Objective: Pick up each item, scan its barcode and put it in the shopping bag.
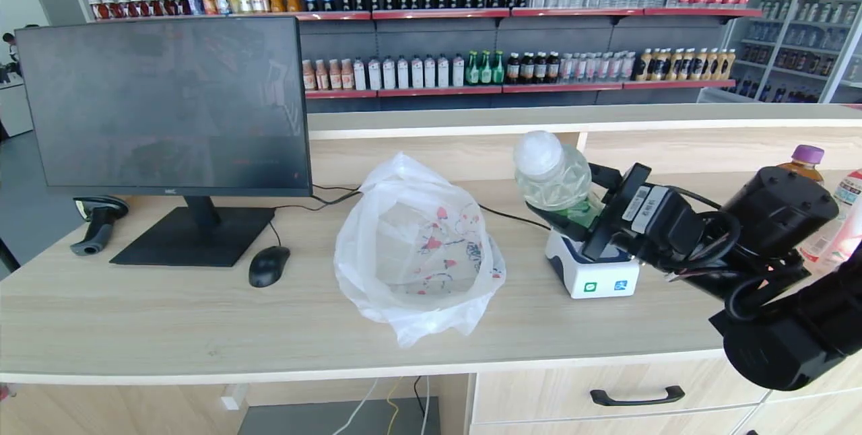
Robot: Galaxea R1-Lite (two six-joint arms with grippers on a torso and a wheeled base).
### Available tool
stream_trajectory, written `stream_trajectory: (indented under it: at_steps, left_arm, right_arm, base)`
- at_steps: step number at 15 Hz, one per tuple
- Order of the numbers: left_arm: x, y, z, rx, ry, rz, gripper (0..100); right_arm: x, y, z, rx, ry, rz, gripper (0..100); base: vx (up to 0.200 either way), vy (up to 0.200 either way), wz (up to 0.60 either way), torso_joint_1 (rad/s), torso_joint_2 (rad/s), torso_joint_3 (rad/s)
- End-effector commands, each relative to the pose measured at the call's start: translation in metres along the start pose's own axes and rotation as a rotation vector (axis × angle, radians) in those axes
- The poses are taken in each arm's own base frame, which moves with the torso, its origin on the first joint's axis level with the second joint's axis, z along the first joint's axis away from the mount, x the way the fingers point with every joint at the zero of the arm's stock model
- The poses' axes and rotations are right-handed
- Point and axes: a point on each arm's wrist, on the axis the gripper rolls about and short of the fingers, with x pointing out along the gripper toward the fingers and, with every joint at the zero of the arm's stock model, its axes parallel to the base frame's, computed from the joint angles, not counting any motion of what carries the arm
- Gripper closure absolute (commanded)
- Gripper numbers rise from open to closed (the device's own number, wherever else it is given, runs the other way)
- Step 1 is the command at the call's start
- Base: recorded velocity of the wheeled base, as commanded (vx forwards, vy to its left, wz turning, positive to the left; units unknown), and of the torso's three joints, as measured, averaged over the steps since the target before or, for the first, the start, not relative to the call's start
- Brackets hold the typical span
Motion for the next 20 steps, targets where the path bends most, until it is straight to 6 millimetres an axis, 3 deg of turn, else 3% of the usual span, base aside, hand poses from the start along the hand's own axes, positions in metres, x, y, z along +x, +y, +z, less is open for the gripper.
stream_trajectory:
  at_steps: [1, 8, 12, 20]
  left_arm:
    - [0.000, 0.000, 0.000, 0.001, -0.003, 0.001, 0]
    - [0.000, 0.000, 0.000, 0.004, 0.001, 0.001, 0]
    - [0.000, 0.000, -0.001, 0.004, 0.006, 0.000, 0]
    - [0.000, 0.000, -0.001, 0.004, 0.007, 0.001, 0]
  right_arm:
    - [-0.019, 0.000, -0.005, -0.026, 0.038, 0.024, 100]
    - [-0.027, -0.013, -0.029, -0.095, 0.040, 0.041, 100]
    - [-0.020, -0.004, -0.045, -0.082, 0.052, 0.060, 100]
    - [-0.014, -0.001, -0.054, -0.086, 0.051, 0.066, 100]
  base:
    - [0.000, 0.000, 0.00, 0.000, 0.00, 0.000]
    - [0.000, 0.000, 0.00, 0.000, 0.00, 0.000]
    - [0.000, 0.000, 0.00, 0.000, 0.00, 0.000]
    - [0.000, 0.000, 0.00, 0.000, 0.00, 0.000]
